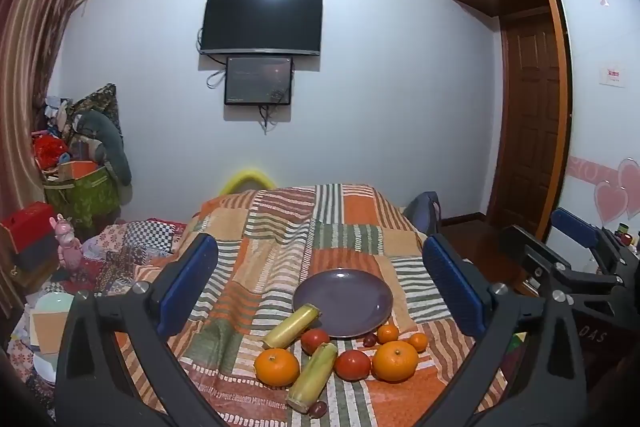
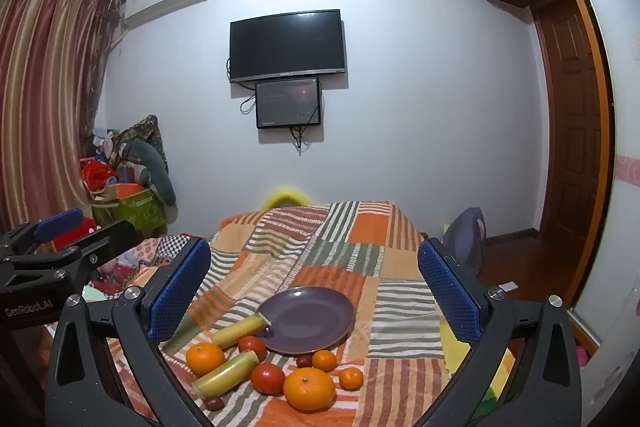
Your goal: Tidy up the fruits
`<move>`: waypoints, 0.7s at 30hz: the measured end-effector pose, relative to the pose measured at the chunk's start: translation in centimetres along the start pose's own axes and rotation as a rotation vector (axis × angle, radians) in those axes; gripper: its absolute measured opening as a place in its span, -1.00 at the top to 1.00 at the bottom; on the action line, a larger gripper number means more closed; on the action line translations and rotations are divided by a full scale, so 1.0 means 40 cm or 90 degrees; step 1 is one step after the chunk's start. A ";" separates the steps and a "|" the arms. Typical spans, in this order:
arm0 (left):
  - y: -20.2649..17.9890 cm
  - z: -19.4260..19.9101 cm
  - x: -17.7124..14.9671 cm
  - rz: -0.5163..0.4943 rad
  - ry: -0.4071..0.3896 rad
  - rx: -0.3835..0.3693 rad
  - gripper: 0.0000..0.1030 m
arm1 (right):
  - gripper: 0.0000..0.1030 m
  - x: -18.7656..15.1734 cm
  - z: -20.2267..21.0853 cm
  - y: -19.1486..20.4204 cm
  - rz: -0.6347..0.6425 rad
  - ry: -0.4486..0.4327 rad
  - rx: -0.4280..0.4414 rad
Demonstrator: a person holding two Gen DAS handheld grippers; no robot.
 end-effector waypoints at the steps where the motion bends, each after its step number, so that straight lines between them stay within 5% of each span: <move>1: -0.005 -0.002 -0.001 -0.001 0.003 -0.003 -1.00 | -1.00 0.001 0.001 0.001 0.001 -0.007 0.002; 21: 0.009 0.000 -0.006 0.012 -0.002 -0.002 -1.00 | -1.00 0.003 0.001 -0.005 -0.006 0.003 -0.001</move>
Point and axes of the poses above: each gripper's, at about its wrist camera, not at the fingertips, and z roughly against the way its jaws point, y to its left, x to its top, the point moved 8 cm from there along -z, roughly the way its jaws point, and after that the axes turned 3 degrees about x, right-handed, at the moved point
